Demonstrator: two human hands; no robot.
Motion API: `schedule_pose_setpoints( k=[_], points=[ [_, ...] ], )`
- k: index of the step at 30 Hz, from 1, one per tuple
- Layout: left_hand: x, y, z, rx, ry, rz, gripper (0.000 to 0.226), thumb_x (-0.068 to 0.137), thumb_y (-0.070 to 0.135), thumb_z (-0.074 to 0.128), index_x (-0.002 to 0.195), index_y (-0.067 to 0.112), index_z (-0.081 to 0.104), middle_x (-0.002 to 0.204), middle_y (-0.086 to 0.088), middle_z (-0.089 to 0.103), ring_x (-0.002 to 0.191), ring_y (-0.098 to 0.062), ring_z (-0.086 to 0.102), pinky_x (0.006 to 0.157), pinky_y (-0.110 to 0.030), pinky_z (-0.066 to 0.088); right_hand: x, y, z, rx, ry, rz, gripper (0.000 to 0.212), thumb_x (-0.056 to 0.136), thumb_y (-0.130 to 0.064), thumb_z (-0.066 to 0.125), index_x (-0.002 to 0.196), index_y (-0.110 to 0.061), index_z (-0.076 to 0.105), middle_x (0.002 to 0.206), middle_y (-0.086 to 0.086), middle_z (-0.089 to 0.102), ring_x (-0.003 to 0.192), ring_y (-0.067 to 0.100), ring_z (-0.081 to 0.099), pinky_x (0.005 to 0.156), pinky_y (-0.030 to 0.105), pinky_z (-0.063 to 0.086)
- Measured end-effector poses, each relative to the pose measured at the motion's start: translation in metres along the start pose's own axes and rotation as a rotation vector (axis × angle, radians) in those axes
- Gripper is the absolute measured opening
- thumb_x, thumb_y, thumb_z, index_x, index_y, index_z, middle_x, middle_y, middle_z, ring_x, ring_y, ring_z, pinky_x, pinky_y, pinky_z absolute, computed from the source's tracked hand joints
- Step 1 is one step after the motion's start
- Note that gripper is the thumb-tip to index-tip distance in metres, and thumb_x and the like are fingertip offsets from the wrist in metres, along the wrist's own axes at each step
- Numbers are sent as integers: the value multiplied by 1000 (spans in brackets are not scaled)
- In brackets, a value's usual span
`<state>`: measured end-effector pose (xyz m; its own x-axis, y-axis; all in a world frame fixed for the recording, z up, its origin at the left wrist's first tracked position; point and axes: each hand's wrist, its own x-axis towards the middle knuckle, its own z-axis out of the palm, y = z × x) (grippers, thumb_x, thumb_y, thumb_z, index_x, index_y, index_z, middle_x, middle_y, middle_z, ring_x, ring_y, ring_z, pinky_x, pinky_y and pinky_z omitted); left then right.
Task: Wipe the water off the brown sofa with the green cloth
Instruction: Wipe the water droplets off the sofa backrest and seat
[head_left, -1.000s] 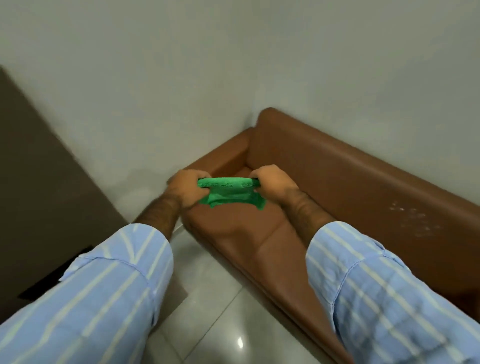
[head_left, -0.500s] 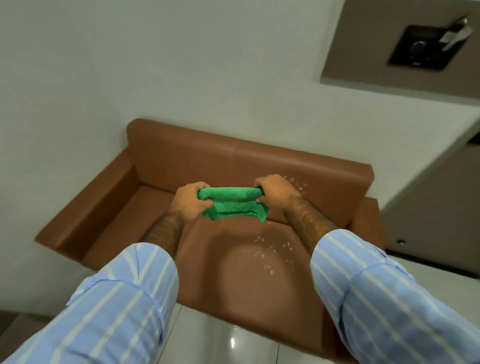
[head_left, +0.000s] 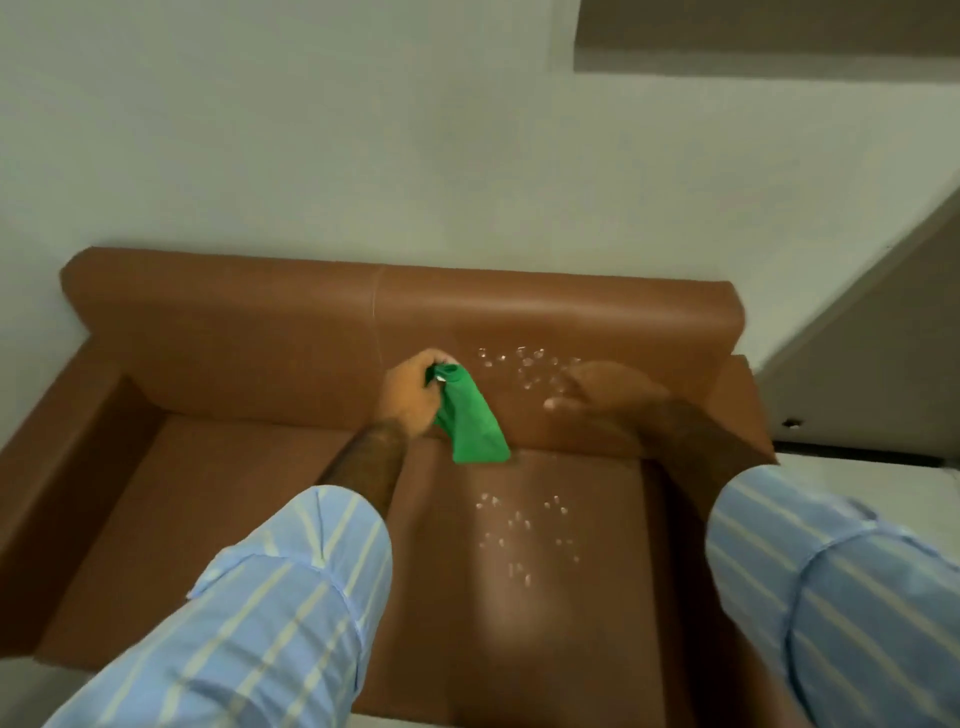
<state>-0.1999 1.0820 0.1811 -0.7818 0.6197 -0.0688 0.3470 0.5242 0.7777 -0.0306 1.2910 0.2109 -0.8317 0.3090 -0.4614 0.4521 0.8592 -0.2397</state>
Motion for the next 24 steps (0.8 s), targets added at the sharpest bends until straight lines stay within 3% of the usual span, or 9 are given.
schedule_pose_setpoints(
  k=[4,8,12,16,18,20,22,24],
  points=[
    [52,-13,11,261,-32,189,46,66,-18,49,96,7,73,101,-15,73,95,-34,66,88,-38,51,60,30,-12,-93,203,-60,50,105,-45,51,142,-10,55,140,15,63,129,36,60,106,46,50],
    [104,-23,17,312,92,168,40,77,-15,54,103,7,76,106,-15,72,97,-32,67,90,-36,53,119,55,-24,-166,353,-173,59,110,-38,42,157,-1,40,157,23,48,145,39,47,120,47,36],
    [141,-32,34,341,172,105,36,88,-9,53,111,9,74,113,-13,70,104,-30,65,95,-33,51,171,87,-32,-433,305,-355,71,110,-47,34,166,-5,20,174,17,23,163,32,22,132,45,20],
    [154,-49,62,341,223,111,37,85,-8,55,112,9,73,114,-12,67,106,-30,62,91,-32,48,202,120,-27,-708,335,-567,76,109,-53,19,168,-6,10,177,16,11,164,29,16,133,47,23],
    [152,-62,70,461,329,119,33,84,5,60,114,15,69,119,-9,62,110,-31,56,91,-40,48,215,128,-21,-695,416,-603,75,109,-53,20,167,-6,15,175,17,17,163,30,22,132,48,24],
    [148,-74,76,527,541,-8,34,80,33,68,110,22,60,122,-5,55,113,-28,51,89,-43,43,224,133,-17,-662,466,-629,74,109,-52,21,166,-6,17,175,17,20,162,30,24,132,46,21],
    [143,-78,82,458,704,-93,37,76,49,69,97,23,55,108,-1,56,100,-22,52,82,-40,43,226,138,-13,-655,494,-646,73,110,-52,21,166,-5,17,175,17,20,162,31,24,132,47,21],
    [143,-77,94,342,736,-64,24,81,43,68,87,21,60,86,2,58,79,-17,53,72,-39,48,227,139,-13,-655,521,-672,72,110,-50,26,166,-4,20,174,18,21,161,32,26,131,48,25]
  ],
)
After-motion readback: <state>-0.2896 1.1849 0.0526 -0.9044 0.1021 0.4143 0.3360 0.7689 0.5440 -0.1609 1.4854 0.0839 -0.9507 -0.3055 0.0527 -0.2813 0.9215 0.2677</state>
